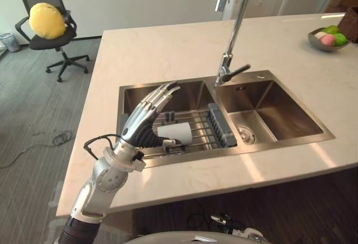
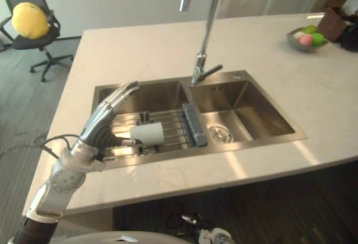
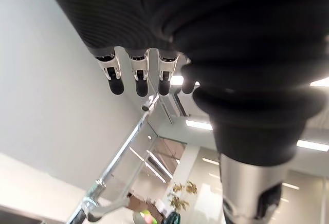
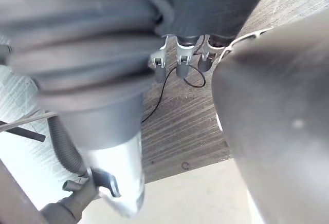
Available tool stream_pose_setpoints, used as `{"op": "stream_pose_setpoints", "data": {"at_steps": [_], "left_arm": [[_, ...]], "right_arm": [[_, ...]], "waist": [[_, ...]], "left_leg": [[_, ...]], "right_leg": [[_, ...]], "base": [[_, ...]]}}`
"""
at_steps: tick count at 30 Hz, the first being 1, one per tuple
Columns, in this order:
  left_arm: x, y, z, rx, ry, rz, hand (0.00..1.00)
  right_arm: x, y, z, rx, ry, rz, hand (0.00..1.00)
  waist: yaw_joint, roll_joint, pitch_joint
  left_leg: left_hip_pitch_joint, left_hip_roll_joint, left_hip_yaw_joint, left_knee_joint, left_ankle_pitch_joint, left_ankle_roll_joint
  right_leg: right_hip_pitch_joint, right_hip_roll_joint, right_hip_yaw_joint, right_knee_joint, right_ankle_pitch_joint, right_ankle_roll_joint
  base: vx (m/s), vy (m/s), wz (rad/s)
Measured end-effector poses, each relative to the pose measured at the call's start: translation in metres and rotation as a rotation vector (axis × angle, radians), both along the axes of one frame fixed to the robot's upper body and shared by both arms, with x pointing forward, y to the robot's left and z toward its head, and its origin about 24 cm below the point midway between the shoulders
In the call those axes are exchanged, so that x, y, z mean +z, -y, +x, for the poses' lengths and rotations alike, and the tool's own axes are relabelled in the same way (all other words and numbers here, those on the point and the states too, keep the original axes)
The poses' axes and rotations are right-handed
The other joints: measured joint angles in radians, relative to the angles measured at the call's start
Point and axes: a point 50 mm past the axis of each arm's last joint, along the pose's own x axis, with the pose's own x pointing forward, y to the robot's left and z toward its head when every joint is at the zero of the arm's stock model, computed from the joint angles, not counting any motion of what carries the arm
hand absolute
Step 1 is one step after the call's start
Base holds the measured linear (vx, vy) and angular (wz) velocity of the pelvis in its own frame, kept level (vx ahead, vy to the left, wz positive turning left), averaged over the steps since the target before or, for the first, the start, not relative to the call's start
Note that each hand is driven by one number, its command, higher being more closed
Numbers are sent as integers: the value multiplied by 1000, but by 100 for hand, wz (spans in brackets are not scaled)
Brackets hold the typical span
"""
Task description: Walk over to the sink, pick up the cup, carry it to the dishwasher, place the cup inside the dishwasher, then close the dishwasher door
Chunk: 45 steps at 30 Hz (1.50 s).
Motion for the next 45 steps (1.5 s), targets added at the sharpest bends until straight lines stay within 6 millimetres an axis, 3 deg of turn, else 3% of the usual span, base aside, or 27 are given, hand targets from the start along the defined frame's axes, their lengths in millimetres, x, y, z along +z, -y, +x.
{"op": "stream_pose_setpoints", "data": {"at_steps": [1, 3, 4, 5, 6, 8, 15, 22, 38, 45], "left_arm": [[0, 3, 3, -28, -19, 23, 0], [1, 3, 10, -41, -38, 76, 0], [-4, 3, 12, -34, -76, 91, 0], [-7, 2, 13, -33, -101, 110, 0], [-7, 1, 15, -28, -112, 131, 0], [-10, -3, 17, -14, -139, 163, 0], [-19, -4, 21, 18, -212, 185, 0], [-40, 1, 29, 62, -314, 242, 0], [-60, -2, 63, 172, -412, 336, 0], [-79, -15, 78, 251, -505, 389, 0]], "right_arm": [[0, 0, 0, -3, -1, 0, 0], [-1, -6, 1, 10, -4, 17, 0], [0, -2, 3, 8, -4, 0, 0], [1, 0, 5, 17, 0, -2, 0], [0, 3, 1, 23, -19, -12, 0], [-1, -1, 1, 50, -29, -11, 0], [-3, -2, -3, 68, -61, -30, 0], [-5, -5, -4, 65, -93, -24, 0], [-4, -14, 7, 87, -77, -41, 0], [-4, -16, 11, 50, -64, -25, 0]], "waist": [[-1, -2, 0], [8, -46, -1], [12, -33, 6], [8, -30, 3], [8, -12, -5], [14, -23, -1], [5, -29, -10], [-3, -37, -10], [-80, -48, -8], [-105, -47, -10]], "left_leg": [[-16, 2, -18, -1, -3, -4], [-62, -37, -32, 117, -13, 14], [-60, -35, -29, 98, -40, 12], [-37, -37, -16, 34, -10, -8], [-28, -30, -5, -2, 28, 3], [-19, -24, 19, -3, 29, 3], [-23, -27, 32, -3, 28, 9], [2, -37, 43, -3, 12, 12], [42, -39, 103, -3, -16, 8], [43, -38, 133, -3, -26, 4]], "right_leg": [[-19, 8, -3, 1, 15, -2], [-28, -21, -3, -53, -14, 6], [-29, -20, -6, -79, -33, 24], [-24, -29, -57, -106, -37, 24], [-12, -27, -94, -148, -2, 31], [4, -26, -106, -189, 49, 43], [32, -17, -116, -264, 98, 51], [74, -21, -123, -302, 104, 56], [85, -29, -75, -303, 103, 59], [69, -28, -44, -303, 105, 59]], "base": [[-123, 71, -5], [-22, 12, -29], [27, -43, -39], [-30, 42, -49], [-45, 84, -34], [-67, 11, -39], [2, -2, -3], [65, 8, 0], [27, 8, -10], [29, 6, -13]]}}
